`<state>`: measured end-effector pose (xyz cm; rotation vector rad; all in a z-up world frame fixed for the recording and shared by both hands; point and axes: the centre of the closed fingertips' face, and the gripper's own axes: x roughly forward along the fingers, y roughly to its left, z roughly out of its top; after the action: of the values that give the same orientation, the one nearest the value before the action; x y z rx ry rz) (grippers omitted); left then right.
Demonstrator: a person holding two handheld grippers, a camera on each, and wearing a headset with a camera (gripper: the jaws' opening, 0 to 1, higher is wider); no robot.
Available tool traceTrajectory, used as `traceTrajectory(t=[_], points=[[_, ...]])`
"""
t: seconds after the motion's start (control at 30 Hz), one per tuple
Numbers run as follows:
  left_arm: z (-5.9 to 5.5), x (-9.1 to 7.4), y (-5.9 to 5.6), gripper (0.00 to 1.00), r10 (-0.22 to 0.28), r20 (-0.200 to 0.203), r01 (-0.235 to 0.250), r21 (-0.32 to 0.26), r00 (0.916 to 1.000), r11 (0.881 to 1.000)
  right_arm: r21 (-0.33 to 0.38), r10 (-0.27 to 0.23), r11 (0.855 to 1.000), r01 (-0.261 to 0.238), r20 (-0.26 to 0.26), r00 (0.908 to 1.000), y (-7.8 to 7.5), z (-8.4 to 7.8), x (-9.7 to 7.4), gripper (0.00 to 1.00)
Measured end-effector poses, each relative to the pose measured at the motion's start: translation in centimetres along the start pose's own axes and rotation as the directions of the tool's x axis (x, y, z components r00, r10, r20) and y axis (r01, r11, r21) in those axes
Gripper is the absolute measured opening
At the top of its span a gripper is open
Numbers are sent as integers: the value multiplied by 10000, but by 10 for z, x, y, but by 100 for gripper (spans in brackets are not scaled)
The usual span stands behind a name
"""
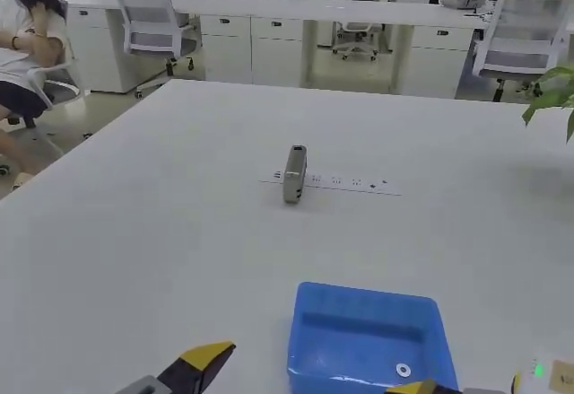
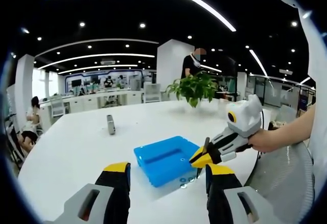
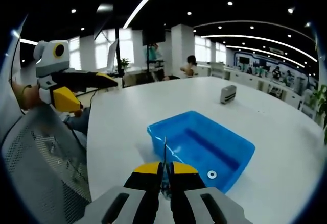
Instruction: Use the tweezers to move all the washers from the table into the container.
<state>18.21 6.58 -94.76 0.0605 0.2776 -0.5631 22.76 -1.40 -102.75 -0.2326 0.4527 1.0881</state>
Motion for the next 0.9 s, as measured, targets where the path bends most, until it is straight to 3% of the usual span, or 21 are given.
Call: traceTrajectory(t=[0.1, 0.13, 0.37, 0.67, 0.9], points=[[0, 0, 0, 58, 0, -6, 0, -2, 10000, 10000, -147, 86, 9999, -87, -67, 9999, 3, 0, 0, 2], [0, 0, 0, 58, -8, -9, 8, 3, 10000, 10000, -364, 61, 9993, -72, -298, 9995, 3, -3, 0, 0], [0, 0, -1, 58, -35, -9, 35, 31, 10000, 10000, 495, 168, 9986, -169, 37, 9999, 1, -2, -1, 0], [2, -2, 0, 57, 19, 139, -19, -14, 9999, 10000, 775, 460, 9959, -460, 18, 9989, 12, -3, -1, 1], [4, -2, 1, 57, 69, 219, -68, -51, 9997, 10000, 1246, 58, 9922, -90, 261, 9996, 2, 1, -6, 2]])
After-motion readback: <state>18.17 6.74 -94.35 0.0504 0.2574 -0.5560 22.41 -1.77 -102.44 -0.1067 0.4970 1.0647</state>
